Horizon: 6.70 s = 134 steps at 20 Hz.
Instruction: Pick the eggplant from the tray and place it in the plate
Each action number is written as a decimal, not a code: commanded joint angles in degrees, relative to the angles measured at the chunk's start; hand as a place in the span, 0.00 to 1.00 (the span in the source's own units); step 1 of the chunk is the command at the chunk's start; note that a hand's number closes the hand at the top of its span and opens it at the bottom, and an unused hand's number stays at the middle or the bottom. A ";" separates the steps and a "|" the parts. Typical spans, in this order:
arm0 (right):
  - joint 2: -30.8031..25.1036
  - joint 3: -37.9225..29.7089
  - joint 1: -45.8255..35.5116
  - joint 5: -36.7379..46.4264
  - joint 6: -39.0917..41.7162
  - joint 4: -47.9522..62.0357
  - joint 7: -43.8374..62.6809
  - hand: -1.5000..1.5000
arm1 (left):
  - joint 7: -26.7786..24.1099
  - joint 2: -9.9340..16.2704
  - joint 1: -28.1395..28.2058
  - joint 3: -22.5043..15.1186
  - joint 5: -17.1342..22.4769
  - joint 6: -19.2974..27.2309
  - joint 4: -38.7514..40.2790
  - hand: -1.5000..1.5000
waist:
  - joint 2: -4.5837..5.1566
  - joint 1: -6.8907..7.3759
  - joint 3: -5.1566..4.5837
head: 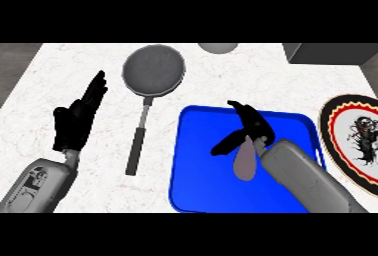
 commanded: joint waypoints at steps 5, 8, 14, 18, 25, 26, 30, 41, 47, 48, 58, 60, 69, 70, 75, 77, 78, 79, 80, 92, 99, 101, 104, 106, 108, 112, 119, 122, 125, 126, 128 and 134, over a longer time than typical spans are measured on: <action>-3.08 -4.95 -18.57 -2.33 18.50 7.76 10.99 0.00 | -1.41 -0.26 1.66 0.80 -1.04 -1.63 0.17 0.50 | 0.16 0.14 0.13; -5.34 -4.23 -19.58 -7.02 29.85 12.40 13.77 0.00 | -0.01 -1.42 1.35 -0.67 -2.28 -0.25 -1.49 0.50 | 0.33 0.75 0.15; -5.36 -5.00 -25.14 -13.01 41.05 21.18 18.21 0.00 | 0.69 -0.67 1.97 0.70 -2.05 -0.90 -1.62 0.50 | 0.21 0.68 0.15; -3.42 -3.10 -26.50 -14.96 44.49 25.51 20.10 0.00 | -1.47 -2.39 1.30 0.88 -2.78 -0.58 1.30 0.50 | 0.24 -0.22 0.10; 0.13 -2.03 -26.10 -13.81 45.04 34.39 15.73 0.00 | 0.97 -2.57 1.85 1.09 -2.82 -1.66 -2.68 0.50 | 0.02 -0.29 0.19; 0.31 -0.49 -23.05 -11.93 44.79 35.47 11.00 0.00 | -1.83 -3.98 2.29 1.01 -4.50 -0.13 1.62 0.50 | 0.29 -0.58 0.18; 1.67 0.39 -23.32 -12.20 47.95 36.18 13.58 0.00 | 0.33 -2.18 1.63 2.88 -3.02 -2.64 0.08 0.50 | -0.07 -1.07 0.17; 4.56 1.66 -18.62 -10.35 49.46 38.76 11.72 0.00 | -0.90 -2.33 3.72 4.82 -4.16 -3.54 -0.11 0.50 | -0.17 -1.30 0.16; 2.64 2.65 -16.02 -8.46 51.01 37.67 10.18 0.00 | 0.23 -2.01 3.43 5.92 -4.77 -3.45 -0.89 0.50 | -0.35 -1.70 0.17; 6.04 2.83 -15.11 -7.88 46.75 38.61 10.42 0.00 | -0.27 -3.30 3.14 5.42 -4.72 -3.45 0.15 0.50 | -0.18 -1.57 0.16; 0.45 4.02 -10.75 -1.34 46.20 31.53 3.83 1.00 | -0.74 -4.15 4.77 5.43 -6.39 -3.89 -1.28 0.50 | -0.28 -1.53 0.19; 2.75 2.08 -13.33 -1.80 44.83 31.33 7.27 1.00 | -0.79 -3.14 2.01 7.72 -4.21 -6.78 1.21 0.50 | -0.13 -1.64 0.15; -34.94 -1.97 -8.67 8.59 36.56 20.65 -30.15 1.00 | 0.70 -2.05 7.37 10.44 -4.89 -1.75 0.16 0.50 | -2.94 -11.36 1.19; -36.91 -2.45 -7.53 9.34 34.70 20.67 -33.96 1.00 | 0.08 -2.69 7.10 10.22 -4.67 -1.87 0.12 0.50 | -2.12 -11.71 1.24; -45.67 -9.26 -4.10 8.81 23.46 21.23 -51.97 1.00 | -0.61 -2.18 9.01 10.97 -4.70 -1.41 -0.59 0.50 | -2.07 -11.92 1.59; -47.67 -13.06 -4.17 7.62 18.38 21.47 -59.21 1.00 | -0.46 -2.31 8.14 11.30 -4.81 -0.96 -0.10 0.50 | -1.60 -12.19 1.55; -48.14 -15.13 -3.07 6.08 16.68 22.55 -62.82 1.00 | -1.14 -2.84 8.97 11.19 -4.26 -1.32 -0.48 0.50 | -1.50 -11.80 1.58; -49.50 -16.56 -2.07 5.25 15.93 23.21 -67.03 1.00 | -1.05 -2.99 9.79 10.70 -4.33 -1.45 -1.19 0.50 | -1.59 -11.11 1.56; -50.22 -17.96 -0.89 4.59 14.52 24.42 -71.01 1.00 | -1.42 -2.26 9.40 11.00 -4.53 -1.74 -1.41 0.50 | -1.19 -10.50 1.52; -52.38 -28.73 13.59 -3.19 23.17 42.69 -114.04 1.00 | -0.59 -4.08 5.79 7.47 -5.17 -5.39 -0.73 0.50 | 0.27 -2.16 0.41; -45.55 -25.95 8.94 2.16 21.59 43.85 -111.36 1.00 | 1.33 -4.26 4.39 6.83 -6.16 -6.46 -3.26 0.50 | 0.19 0.01 0.34; -44.35 -25.51 7.83 3.44 22.90 45.21 -111.80 1.00 | 0.14 -7.32 1.61 5.83 -7.90 -4.73 0.23 0.50 | 0.33 -0.49 0.32; -39.17 -23.11 3.35 7.39 18.09 44.29 -105.61 1.00 | -0.60 -5.43 0.59 8.64 -6.63 -6.92 2.29 0.50 | 0.42 -0.14 0.27; -37.21 -20.87 4.13 11.35 10.02 41.67 -103.31 1.00 | 0.68 -6.57 2.24 6.70 -8.63 -5.16 -0.89 0.50 | 0.11 -0.47 0.22; -34.82 -19.53 2.44 14.44 5.97 42.79 -100.34 1.00 | -1.12 -6.87 2.59 6.90 -9.14 -5.36 0.73 0.50 | 0.23 -0.31 0.22; -28.93 -19.73 4.57 15.66 6.60 48.89 -98.71 1.00 | 0.32 -7.03 5.62 6.71 -9.09 -5.96 -2.88 0.50 | 0.09 -0.36 0.26; -23.69 -21.37 -2.34 17.47 11.50 56.49 -98.30 0.00 | 3.30 -8.55 -1.82 8.74 -10.18 -6.03 1.40 0.50 | 0.28 -0.58 0.30; -23.50 -23.32 -1.54 15.68 15.98 57.35 -102.58 0.00 | 0.71 -8.05 2.72 8.59 -10.38 -6.93 -0.81 0.50 | 0.25 -0.51 0.30; -24.47 -27.88 0.18 10.19 23.36 58.18 -107.12 0.00 | 1.96 -7.32 2.47 9.31 -9.28 -7.68 -1.26 0.50 | 0.36 -0.84 0.37; -24.04 -28.84 -1.07 9.16 25.17 57.82 -105.74 0.00 | 1.32 -7.50 2.63 9.66 -9.61 -7.17 -0.84 0.50 | 0.25 -0.90 0.31; -28.98 -32.16 -1.58 5.97 30.15 59.13 -105.98 0.00 | 1.01 -6.46 3.13 9.89 -8.71 -9.19 -1.24 0.50 | 0.22 -0.91 0.32; -34.32 -39.60 -3.21 -1.25 35.43 64.01 -98.71 0.00 | 0.84 -8.09 1.28 9.79 -9.76 -7.83 0.38 0.50 | 0.86 -0.27 0.50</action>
